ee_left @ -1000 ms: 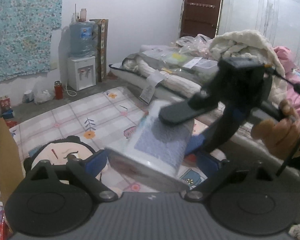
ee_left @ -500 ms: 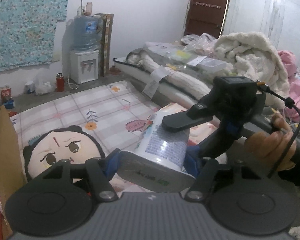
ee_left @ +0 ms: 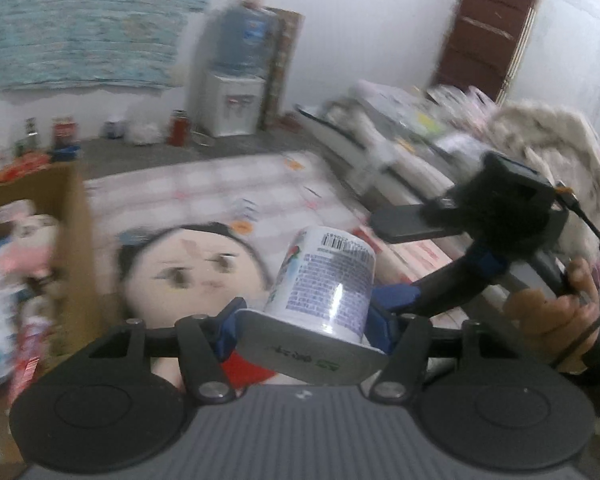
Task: Organize soft objects
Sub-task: 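Carry the cup with the left gripper into the box and open it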
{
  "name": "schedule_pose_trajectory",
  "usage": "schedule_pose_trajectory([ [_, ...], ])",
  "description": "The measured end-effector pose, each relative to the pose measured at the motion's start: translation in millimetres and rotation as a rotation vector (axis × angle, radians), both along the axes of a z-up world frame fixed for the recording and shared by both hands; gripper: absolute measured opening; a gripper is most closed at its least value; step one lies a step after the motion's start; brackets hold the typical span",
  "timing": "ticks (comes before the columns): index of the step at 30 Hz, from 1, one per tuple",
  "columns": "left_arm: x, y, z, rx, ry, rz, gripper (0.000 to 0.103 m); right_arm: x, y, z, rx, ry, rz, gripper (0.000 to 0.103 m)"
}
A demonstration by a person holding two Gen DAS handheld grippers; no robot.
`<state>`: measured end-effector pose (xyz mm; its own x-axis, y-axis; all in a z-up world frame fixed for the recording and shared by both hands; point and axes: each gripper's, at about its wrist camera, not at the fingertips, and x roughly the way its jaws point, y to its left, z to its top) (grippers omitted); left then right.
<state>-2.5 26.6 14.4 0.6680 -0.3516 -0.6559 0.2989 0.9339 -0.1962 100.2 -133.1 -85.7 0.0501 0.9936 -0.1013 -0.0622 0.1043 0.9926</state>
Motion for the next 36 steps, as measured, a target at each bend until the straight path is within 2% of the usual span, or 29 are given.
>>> schedule_pose_trajectory([
  [3,-19,36,22,-0.020,-0.003,0.098,0.063,-1,26,20,-0.009,-0.062,0.036,0.065],
  [7,-41,94,44,-0.064,0.015,0.241,0.063,-3,50,27,-0.027,-0.086,0.063,0.065],
  [9,-48,123,51,-0.060,0.025,0.311,0.063,-4,57,26,-0.039,-0.094,0.071,0.065],
  [12,-46,160,50,-0.008,0.082,0.406,0.063,-6,61,20,-0.065,-0.085,0.070,0.065],
  [15,-28,187,29,0.026,0.203,0.436,0.063,-4,63,14,-0.091,-0.063,0.064,0.065],
  [20,15,215,-36,-0.002,0.489,0.413,0.062,-1,67,7,-0.116,-0.050,0.058,0.065],
  [21,21,220,-43,-0.024,0.524,0.407,0.061,0,67,7,-0.118,-0.049,0.057,0.066],
  [28,64,232,-86,0.006,0.793,0.354,0.062,8,73,-3,-0.123,-0.031,0.058,0.067],
  [31,74,227,-101,0.075,0.857,0.341,0.062,11,75,-10,-0.119,-0.018,0.058,0.067],
  [36,82,232,-119,0.047,0.926,0.367,0.063,15,73,-20,-0.132,0.006,0.051,0.068],
])
